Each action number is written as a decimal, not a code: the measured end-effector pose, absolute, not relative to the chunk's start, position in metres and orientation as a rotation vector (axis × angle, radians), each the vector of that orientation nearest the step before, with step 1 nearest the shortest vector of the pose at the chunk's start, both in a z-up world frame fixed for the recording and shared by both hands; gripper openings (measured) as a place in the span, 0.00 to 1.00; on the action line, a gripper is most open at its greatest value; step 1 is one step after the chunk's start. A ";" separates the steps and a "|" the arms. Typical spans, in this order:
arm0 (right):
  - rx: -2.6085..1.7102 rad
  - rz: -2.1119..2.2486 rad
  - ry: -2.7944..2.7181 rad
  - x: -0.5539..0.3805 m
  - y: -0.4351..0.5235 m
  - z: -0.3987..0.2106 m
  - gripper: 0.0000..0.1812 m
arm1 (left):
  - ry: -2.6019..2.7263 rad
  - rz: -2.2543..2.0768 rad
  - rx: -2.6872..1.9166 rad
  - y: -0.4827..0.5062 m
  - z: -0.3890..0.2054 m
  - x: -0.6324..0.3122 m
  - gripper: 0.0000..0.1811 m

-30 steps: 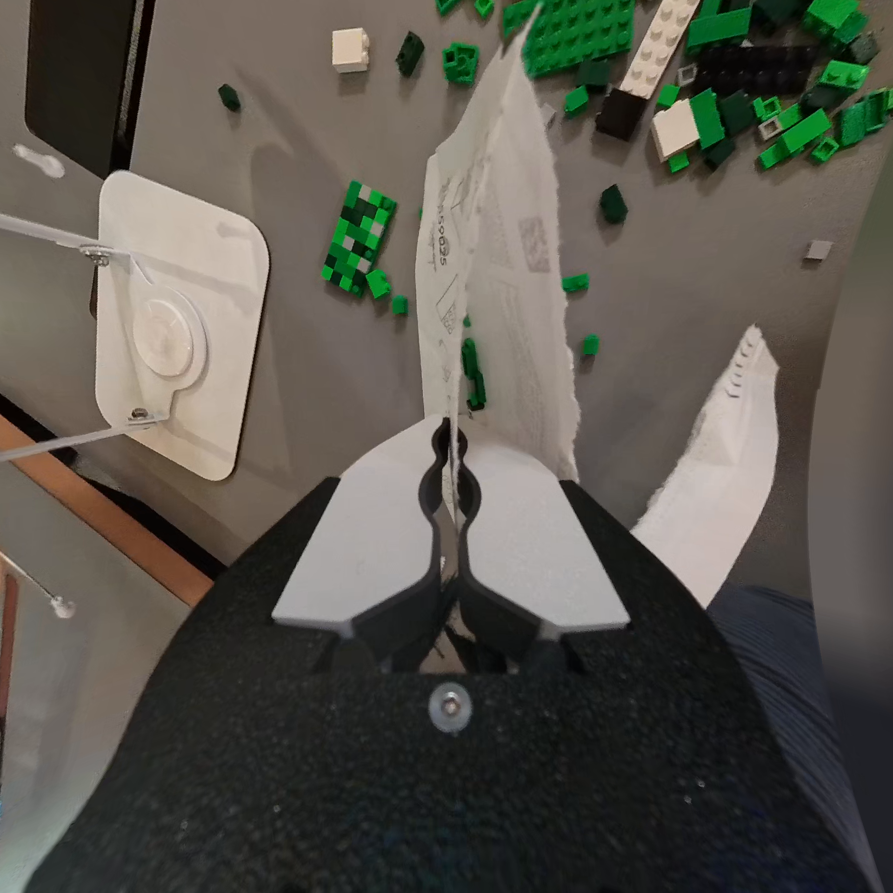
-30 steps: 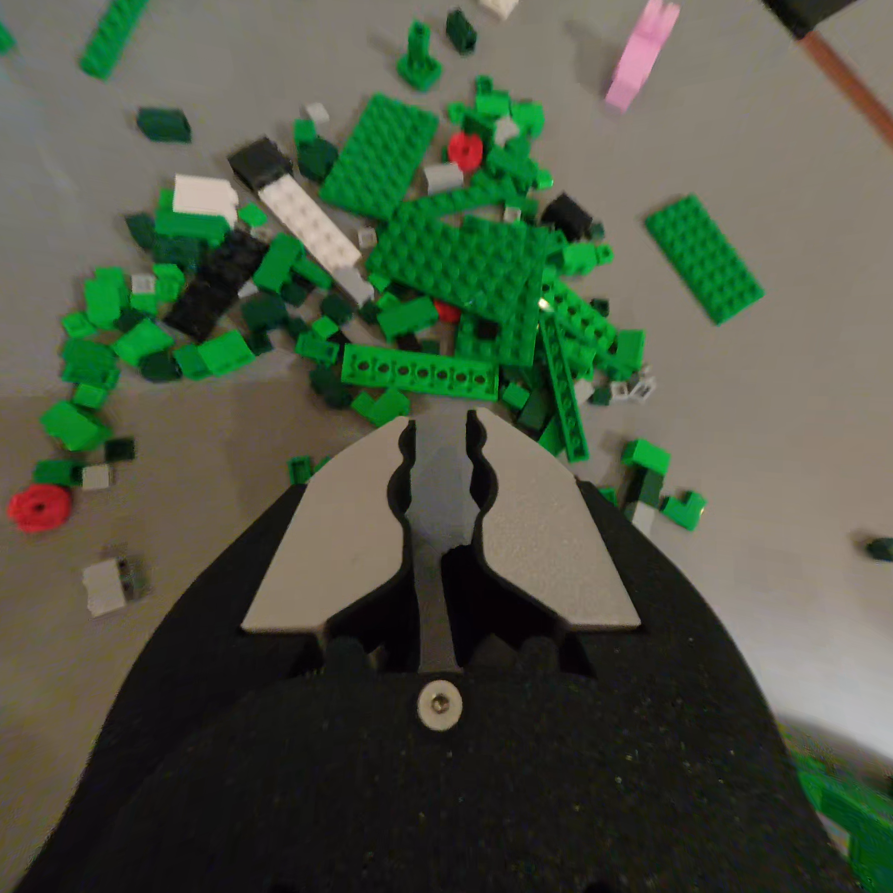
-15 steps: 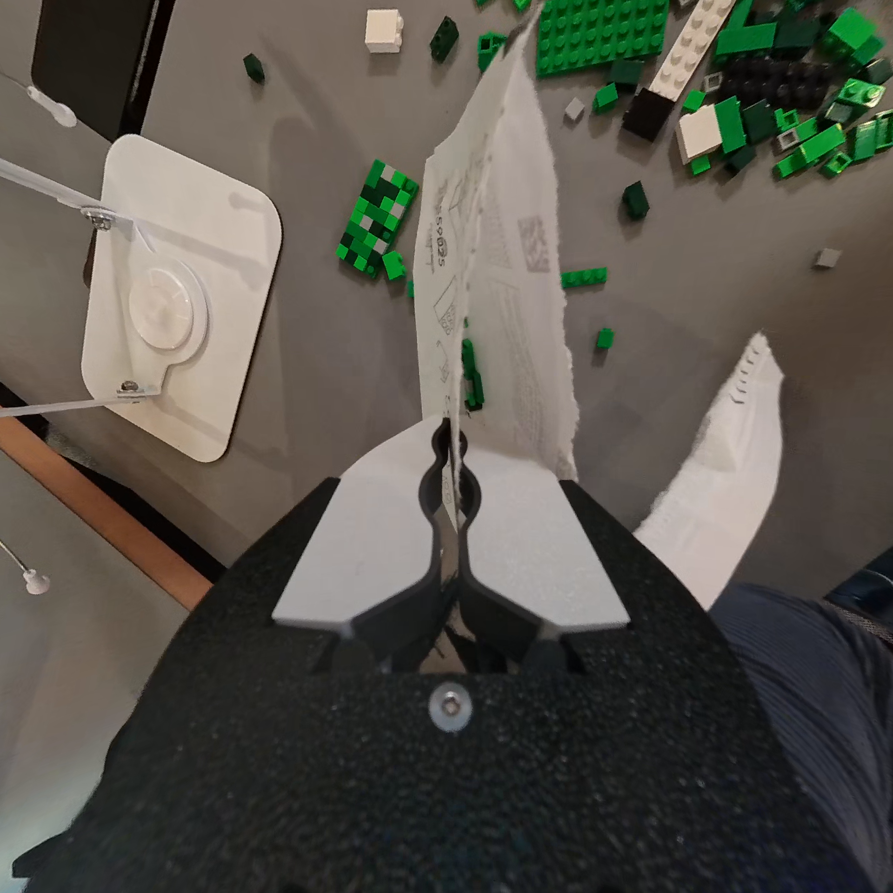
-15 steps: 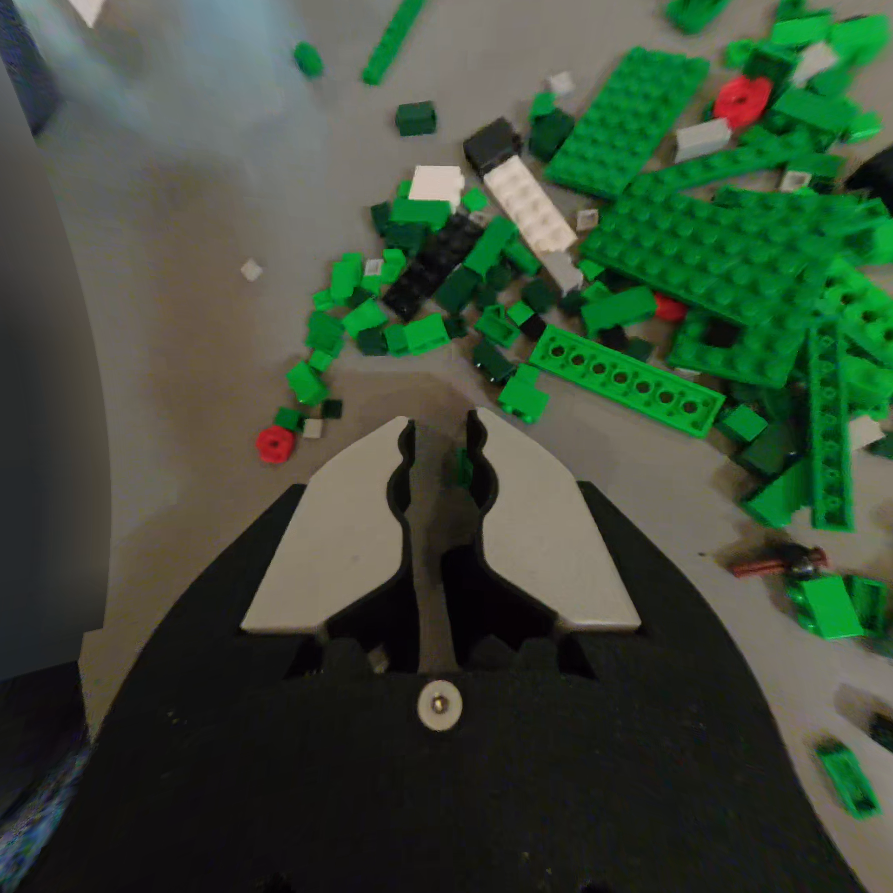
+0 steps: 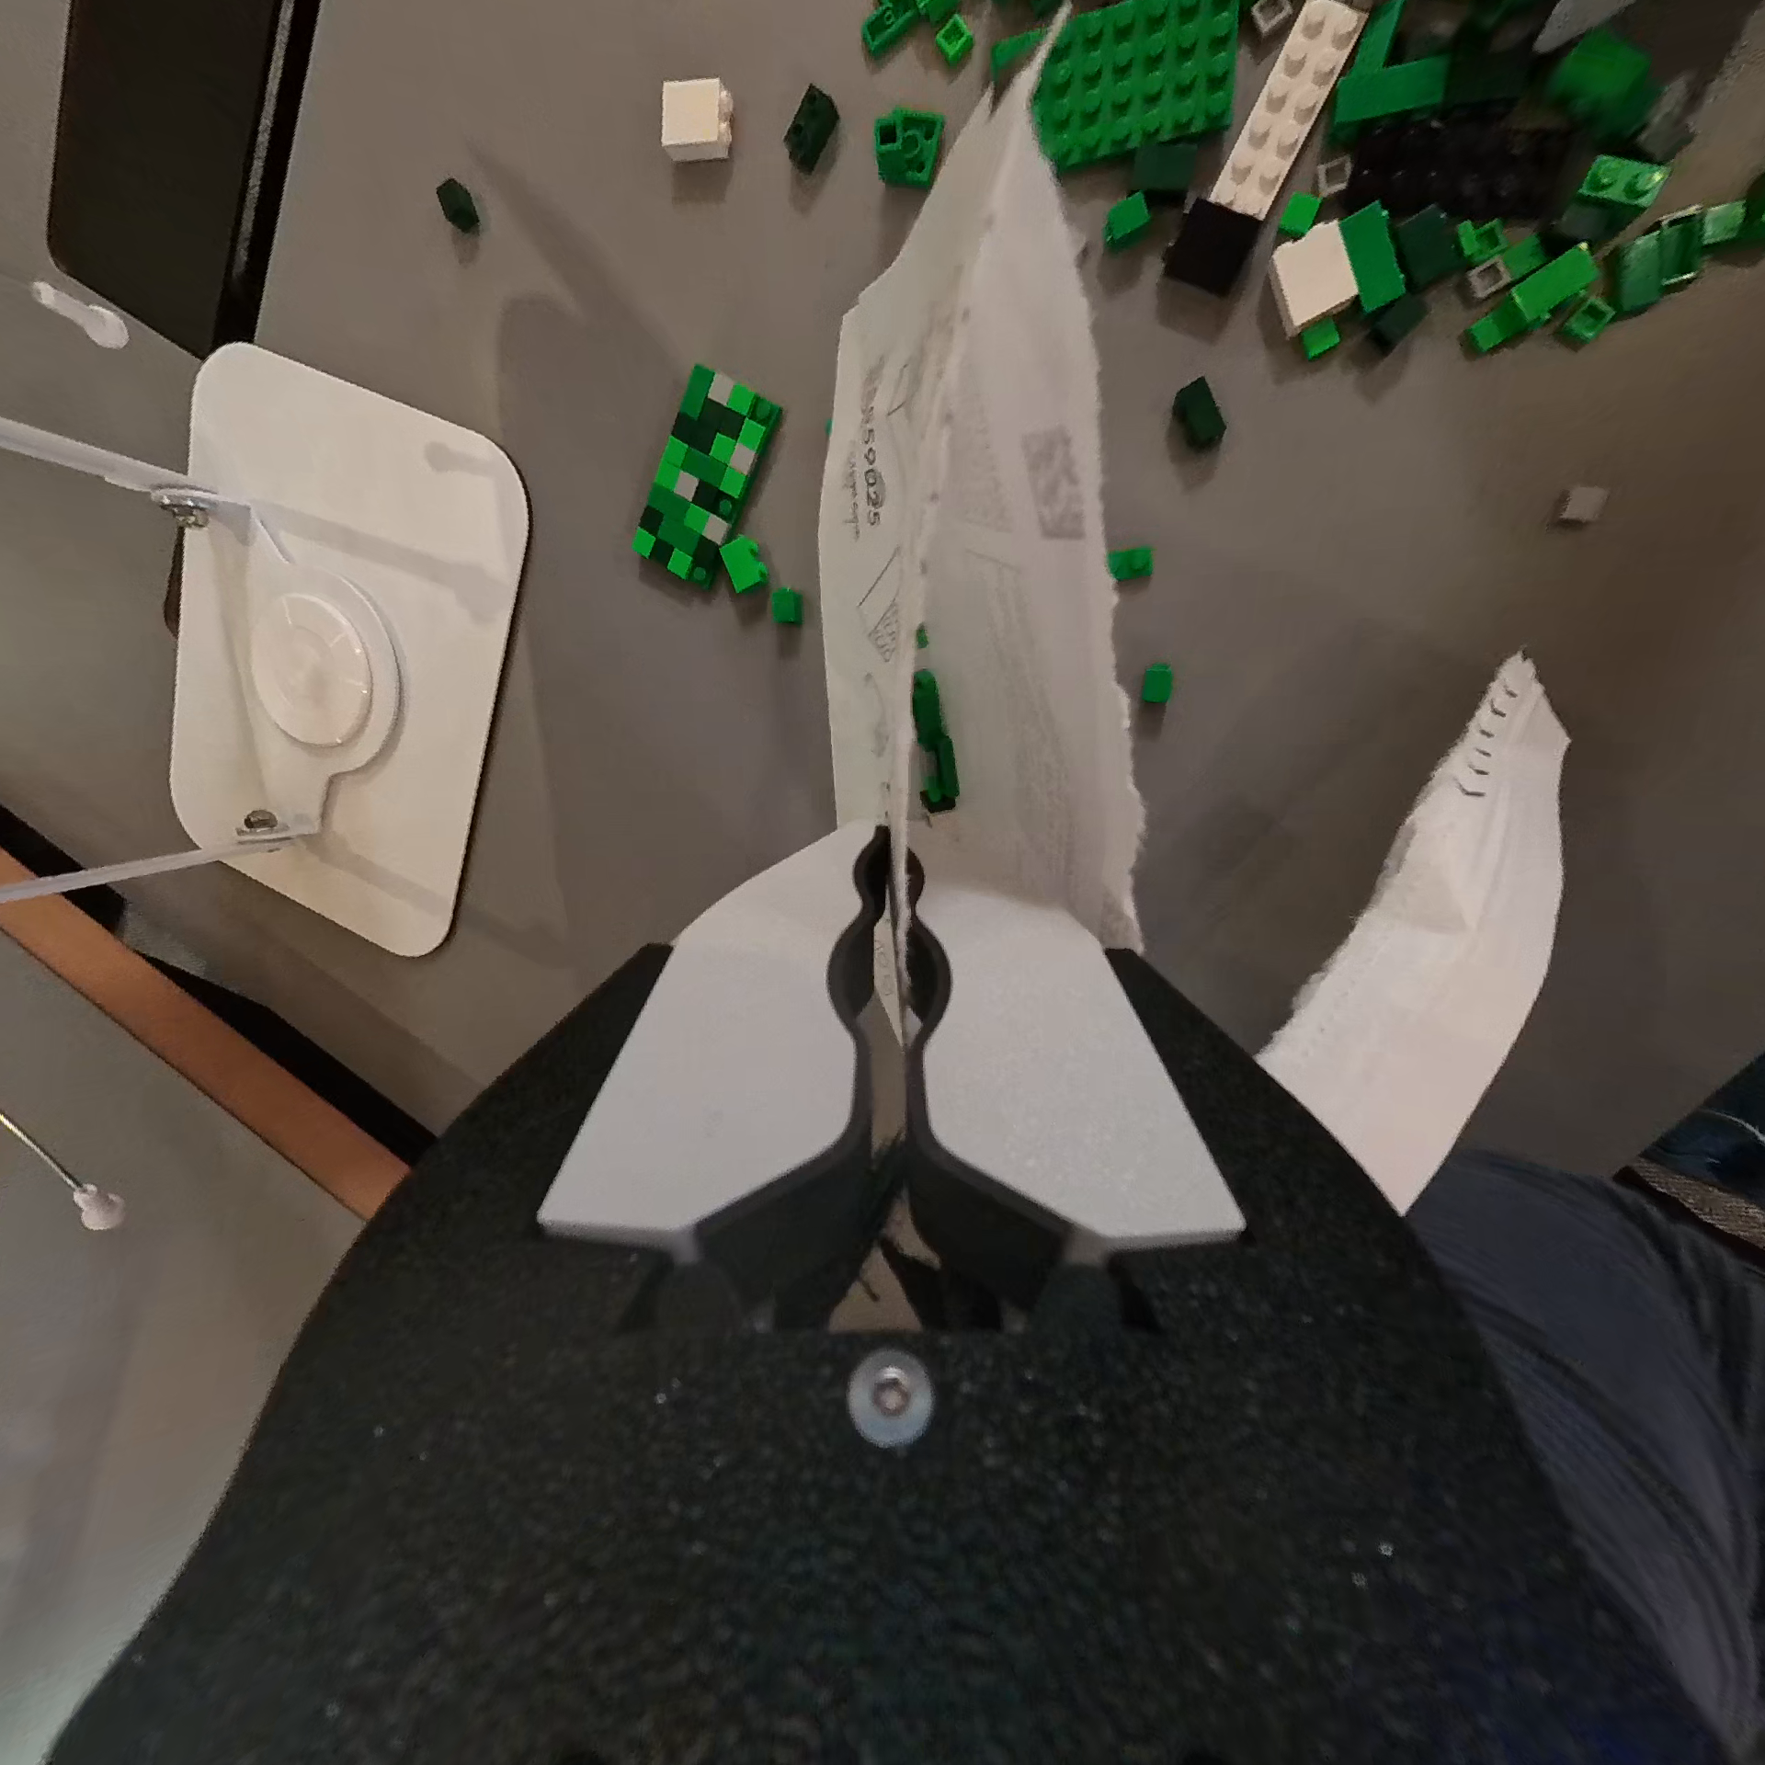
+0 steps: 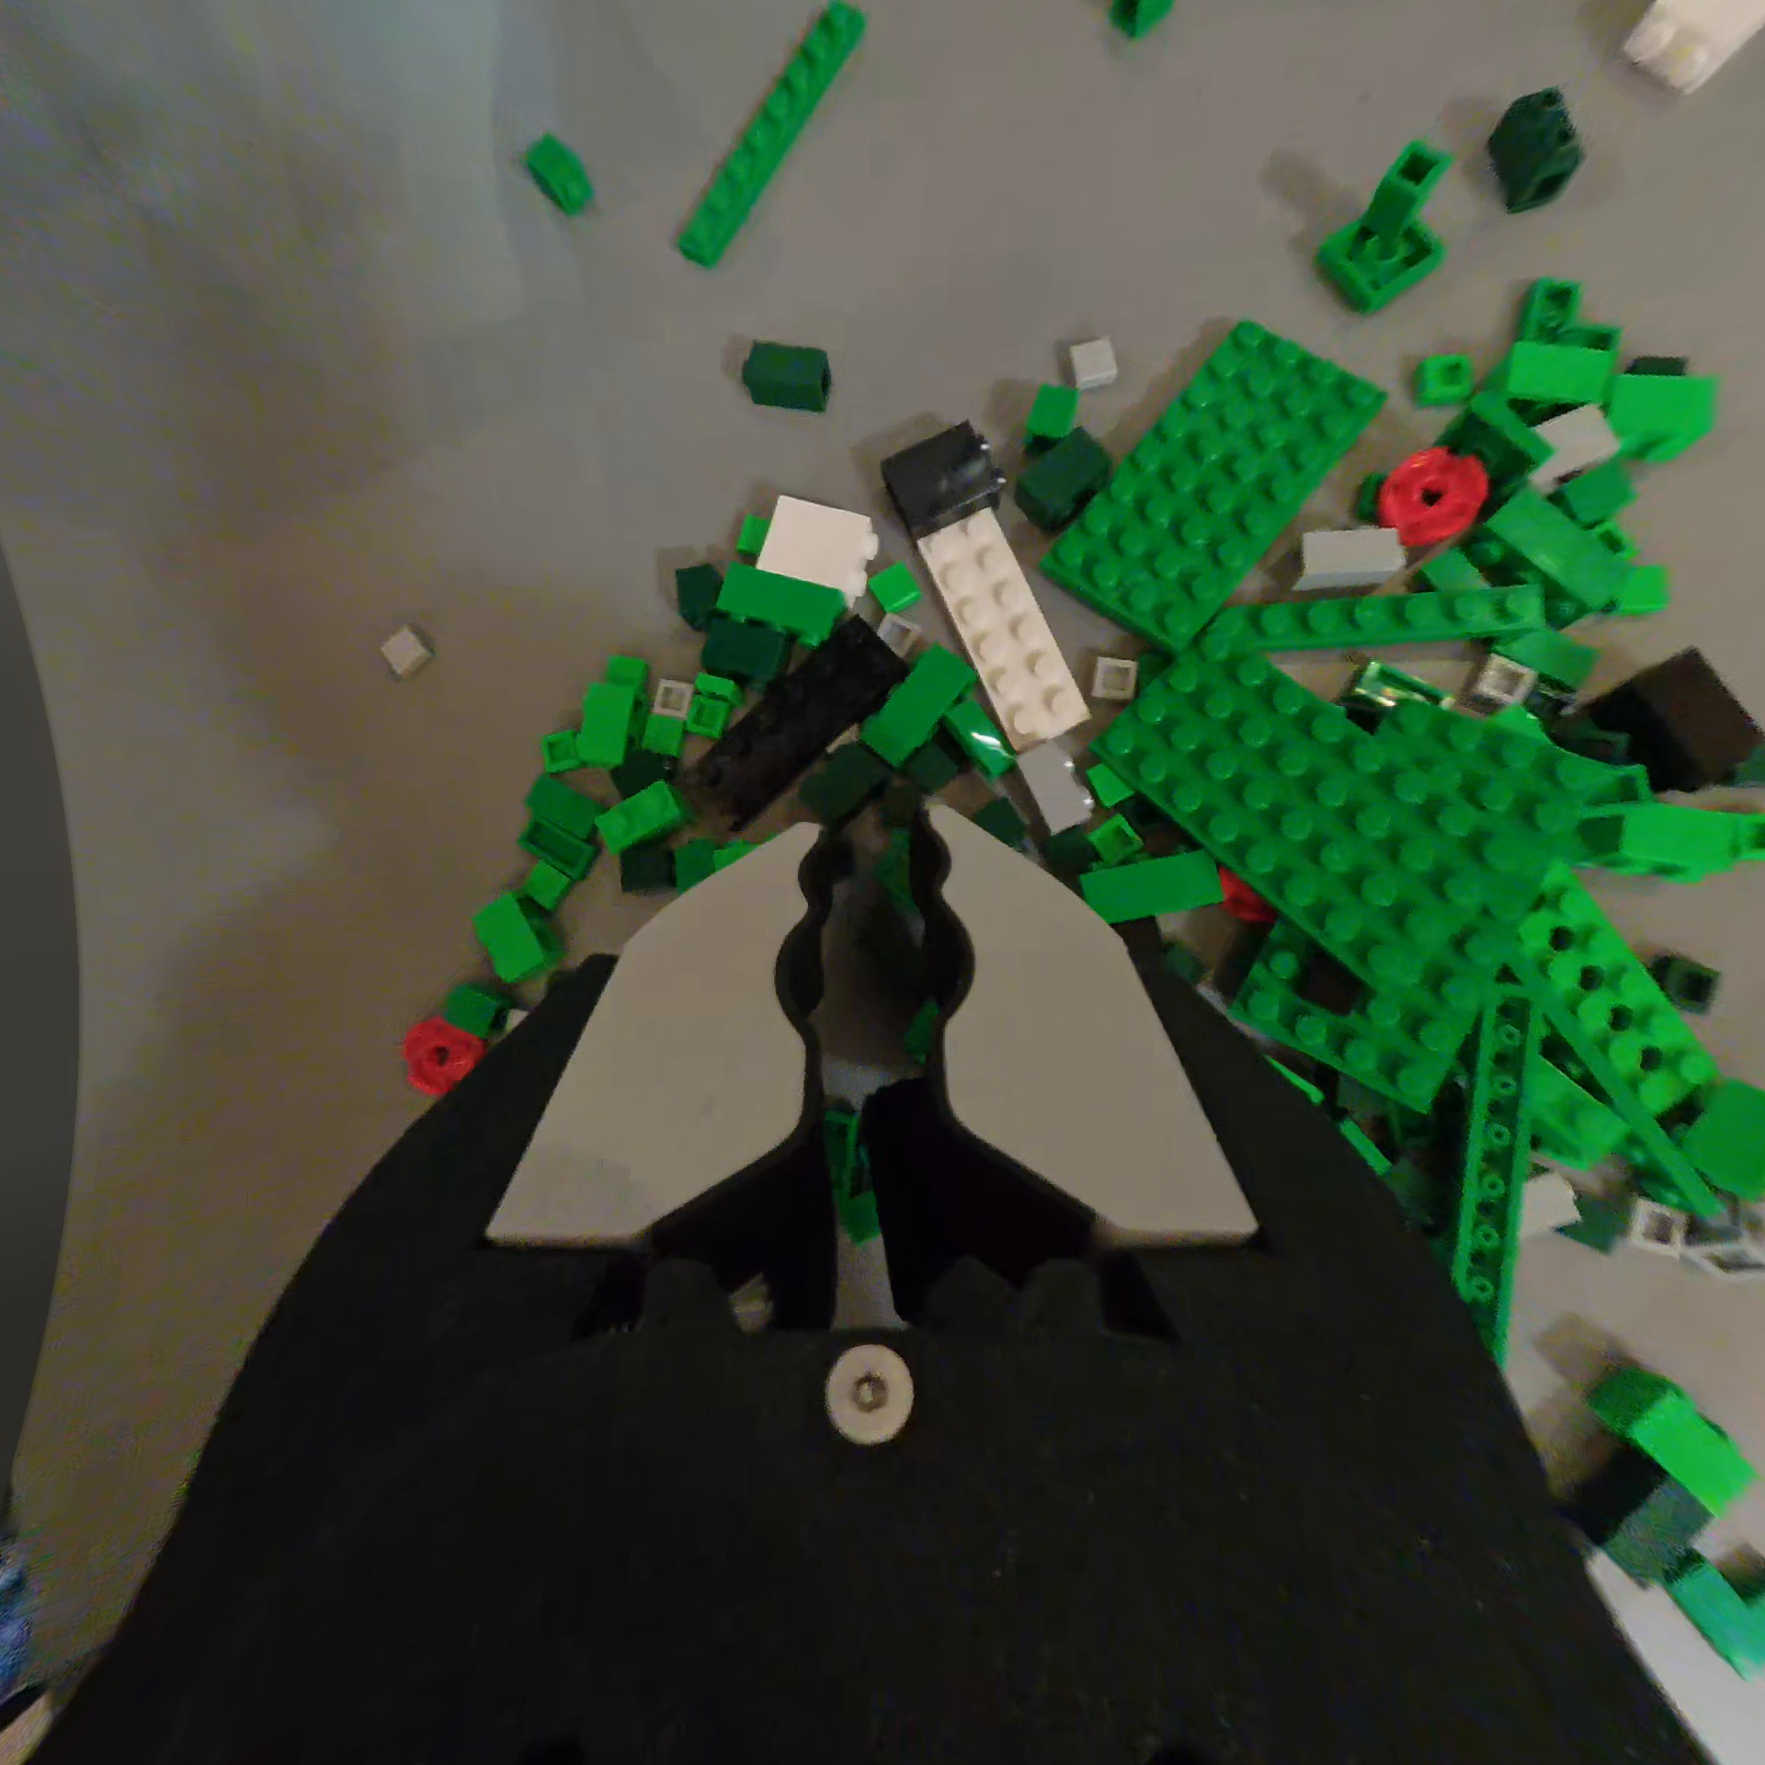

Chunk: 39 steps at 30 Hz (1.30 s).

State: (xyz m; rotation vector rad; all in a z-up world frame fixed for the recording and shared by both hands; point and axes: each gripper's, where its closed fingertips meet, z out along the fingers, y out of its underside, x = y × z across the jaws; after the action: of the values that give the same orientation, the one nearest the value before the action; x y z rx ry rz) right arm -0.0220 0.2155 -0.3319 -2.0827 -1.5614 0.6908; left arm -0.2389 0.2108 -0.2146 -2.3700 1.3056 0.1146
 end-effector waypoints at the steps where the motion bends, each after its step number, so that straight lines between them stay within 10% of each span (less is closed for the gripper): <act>1: -2.085 0.708 -1.584 -0.025 0.212 -0.332 0.09 | 1.311 0.115 -2.367 0.211 -0.215 -0.238 0.00; 39: -2.092 0.610 -1.955 -0.012 0.207 -0.335 0.13 | 1.394 0.098 -2.320 0.206 -0.214 -0.223 0.00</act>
State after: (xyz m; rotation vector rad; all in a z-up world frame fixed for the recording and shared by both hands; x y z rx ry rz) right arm -0.0116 0.2075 -0.3349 -2.0918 -1.9549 0.6099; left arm -0.2228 0.2056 -0.2136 -2.3202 1.3939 0.0975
